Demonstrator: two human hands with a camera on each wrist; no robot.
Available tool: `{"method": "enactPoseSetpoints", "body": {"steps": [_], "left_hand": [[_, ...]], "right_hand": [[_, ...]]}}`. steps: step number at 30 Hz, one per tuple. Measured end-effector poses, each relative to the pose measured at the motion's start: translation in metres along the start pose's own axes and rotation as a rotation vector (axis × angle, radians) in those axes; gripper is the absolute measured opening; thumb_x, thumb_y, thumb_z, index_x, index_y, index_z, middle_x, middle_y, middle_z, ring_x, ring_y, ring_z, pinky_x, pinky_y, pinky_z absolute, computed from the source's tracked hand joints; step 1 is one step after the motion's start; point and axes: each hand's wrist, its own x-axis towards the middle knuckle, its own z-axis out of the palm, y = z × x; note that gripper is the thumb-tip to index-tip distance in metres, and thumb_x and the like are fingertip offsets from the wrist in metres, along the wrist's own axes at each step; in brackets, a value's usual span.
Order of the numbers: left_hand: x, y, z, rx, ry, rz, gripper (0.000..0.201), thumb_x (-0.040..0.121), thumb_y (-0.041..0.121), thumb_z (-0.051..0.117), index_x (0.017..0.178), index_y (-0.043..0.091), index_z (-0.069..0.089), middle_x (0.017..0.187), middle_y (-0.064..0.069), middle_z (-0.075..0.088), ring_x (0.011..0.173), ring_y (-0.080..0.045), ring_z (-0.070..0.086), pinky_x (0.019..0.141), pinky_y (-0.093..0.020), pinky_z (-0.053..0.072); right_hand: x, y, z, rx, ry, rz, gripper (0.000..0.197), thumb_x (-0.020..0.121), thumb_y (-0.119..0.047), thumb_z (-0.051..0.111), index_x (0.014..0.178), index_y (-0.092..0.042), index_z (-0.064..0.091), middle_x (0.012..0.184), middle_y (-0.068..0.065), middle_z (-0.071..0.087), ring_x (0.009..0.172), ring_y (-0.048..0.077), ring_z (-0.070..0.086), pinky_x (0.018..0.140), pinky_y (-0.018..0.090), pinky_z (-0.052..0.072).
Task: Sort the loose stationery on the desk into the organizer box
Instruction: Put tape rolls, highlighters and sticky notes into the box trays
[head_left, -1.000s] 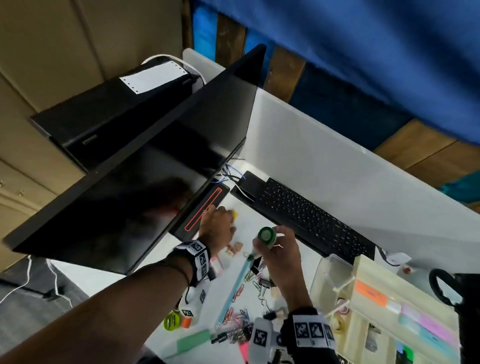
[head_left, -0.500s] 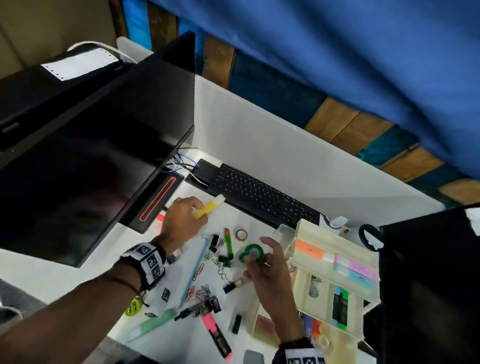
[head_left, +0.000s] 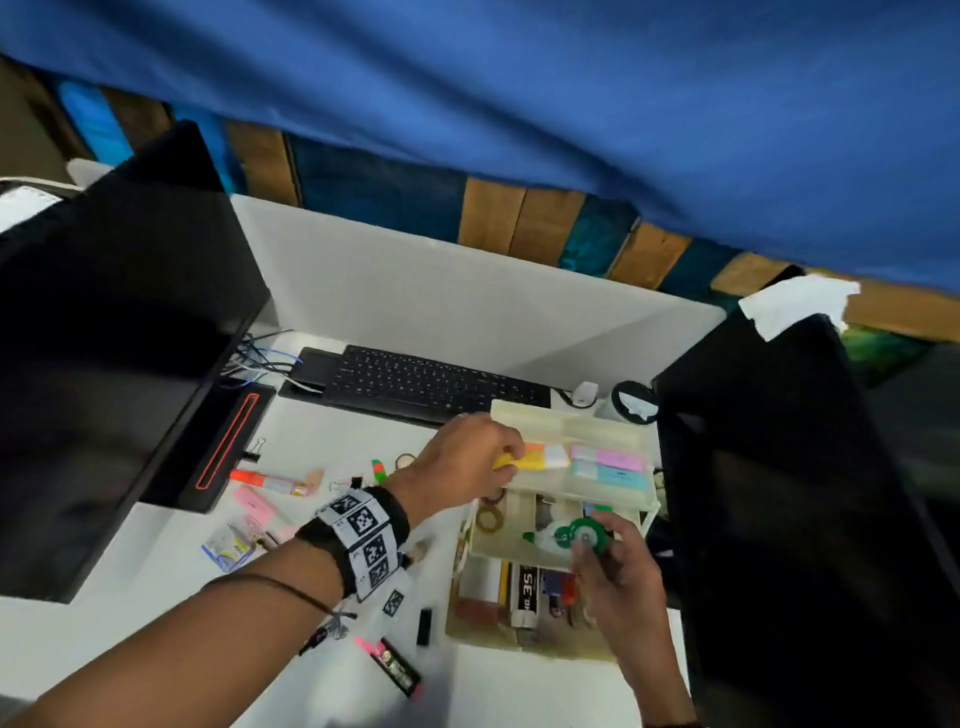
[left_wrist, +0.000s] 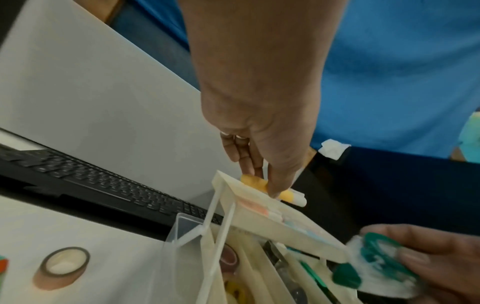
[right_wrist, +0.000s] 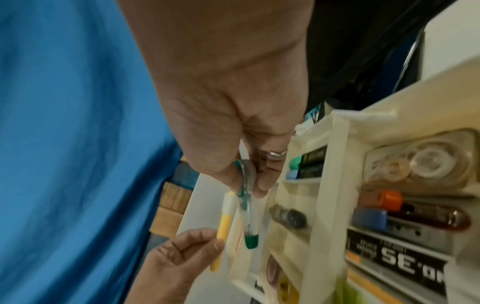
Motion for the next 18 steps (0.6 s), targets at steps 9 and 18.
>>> {"method": "enactPoseSetpoints", "body": {"steps": [9, 18], "left_hand": [[0.024, 0.005, 0.025, 0.249, -0.124, -0.066, 0.021, 0.086, 0.030, 0.073, 0.106, 0.034, 0.075, 0.104, 0.011, 0.076, 0.100, -0.016, 0.067, 0.098, -0.038, 0.051], [0.012, 0.013, 0.026, 0.245, -0.016, -0.013, 0.016, 0.088, 0.022, 0.073, 0.103, 0.027, 0.079, 0.107, 0.007, 0.075, 0.098, -0.019, 0.068, 0.095, -0.042, 0.054]], "right_hand": [[-0.019, 0.041, -0.068, -0.011, 0.227, 0.056, 0.031, 0.098, -0.012, 0.070, 0.125, -0.027, 0.066, 0.108, -0.001, 0.074, 0.091, 0.004, 0.073, 0.063, 0.012, 0.055], [-0.014, 0.054, -0.066, 0.133, 0.257, 0.193, 0.026, 0.103, -0.022, 0.061, 0.125, -0.031, 0.050, 0.114, -0.007, 0.065, 0.096, 0.013, 0.071, 0.070, 0.026, 0.058]]}}
